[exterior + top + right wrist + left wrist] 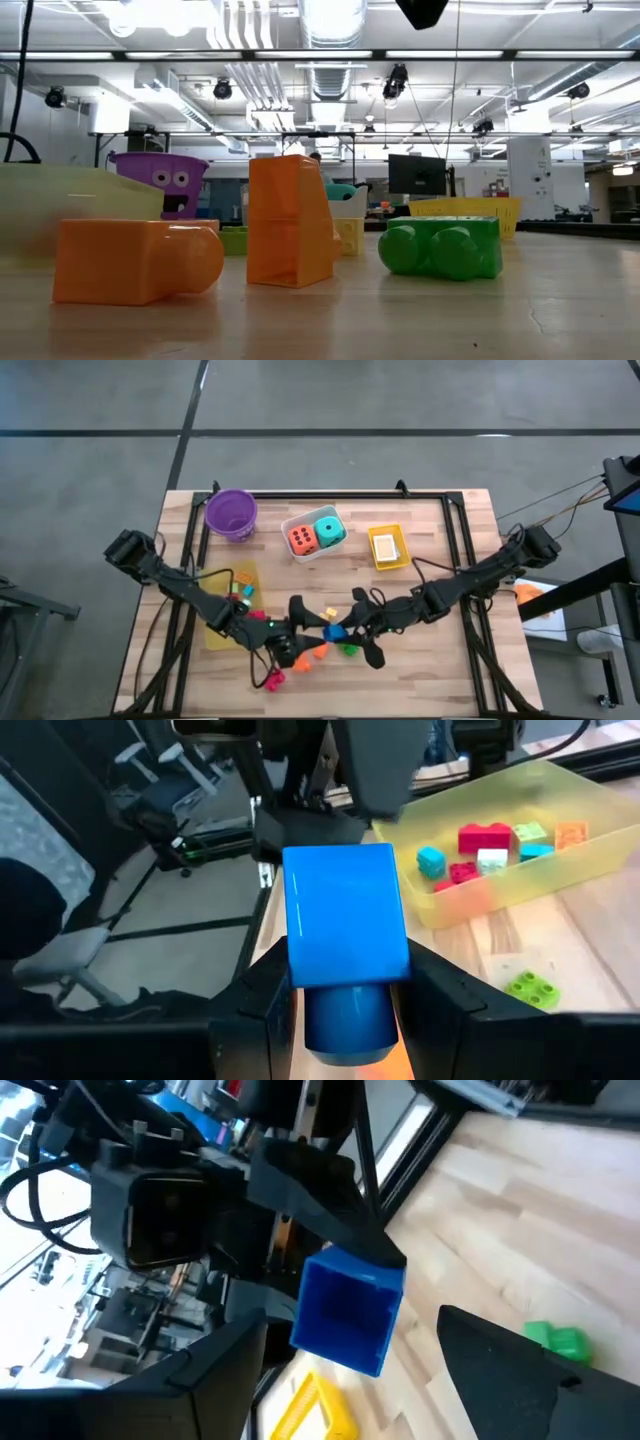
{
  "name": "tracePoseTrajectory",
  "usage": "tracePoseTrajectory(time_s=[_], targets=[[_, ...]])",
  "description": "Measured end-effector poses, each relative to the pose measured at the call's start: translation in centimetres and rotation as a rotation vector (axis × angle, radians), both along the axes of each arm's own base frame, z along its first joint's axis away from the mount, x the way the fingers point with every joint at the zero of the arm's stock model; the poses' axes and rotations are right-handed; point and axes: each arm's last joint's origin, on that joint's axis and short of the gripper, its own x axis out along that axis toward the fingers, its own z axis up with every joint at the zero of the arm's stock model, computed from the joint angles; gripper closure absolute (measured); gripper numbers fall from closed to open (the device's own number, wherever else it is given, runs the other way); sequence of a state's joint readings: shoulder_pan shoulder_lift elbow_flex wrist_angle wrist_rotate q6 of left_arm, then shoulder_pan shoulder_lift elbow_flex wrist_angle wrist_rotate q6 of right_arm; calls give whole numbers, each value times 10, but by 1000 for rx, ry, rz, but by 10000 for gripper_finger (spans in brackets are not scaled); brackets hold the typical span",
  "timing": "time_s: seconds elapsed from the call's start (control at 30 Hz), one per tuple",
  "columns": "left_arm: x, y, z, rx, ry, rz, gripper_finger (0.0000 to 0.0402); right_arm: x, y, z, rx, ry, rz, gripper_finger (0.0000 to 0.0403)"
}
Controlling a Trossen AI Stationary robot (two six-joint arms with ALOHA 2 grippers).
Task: Pick & Place Toys
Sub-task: Put the blue game piece into the light yellow bin
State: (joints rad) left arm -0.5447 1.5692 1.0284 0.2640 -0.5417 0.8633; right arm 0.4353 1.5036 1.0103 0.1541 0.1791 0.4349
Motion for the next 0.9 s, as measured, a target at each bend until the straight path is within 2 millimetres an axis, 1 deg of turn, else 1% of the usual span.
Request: tracePoseTrajectory(time_s=[0.37,0.67,0.9], targets=[[1,-2,2,1,-12,-74,106,6,-7,2,42,-23,58,279],[2,-4,7,-36,-39,-150,106,6,-7,3,51,-31,62,279],[6,4,7,-45,-39,-133,106,7,-7,3,58,-35,63,279]])
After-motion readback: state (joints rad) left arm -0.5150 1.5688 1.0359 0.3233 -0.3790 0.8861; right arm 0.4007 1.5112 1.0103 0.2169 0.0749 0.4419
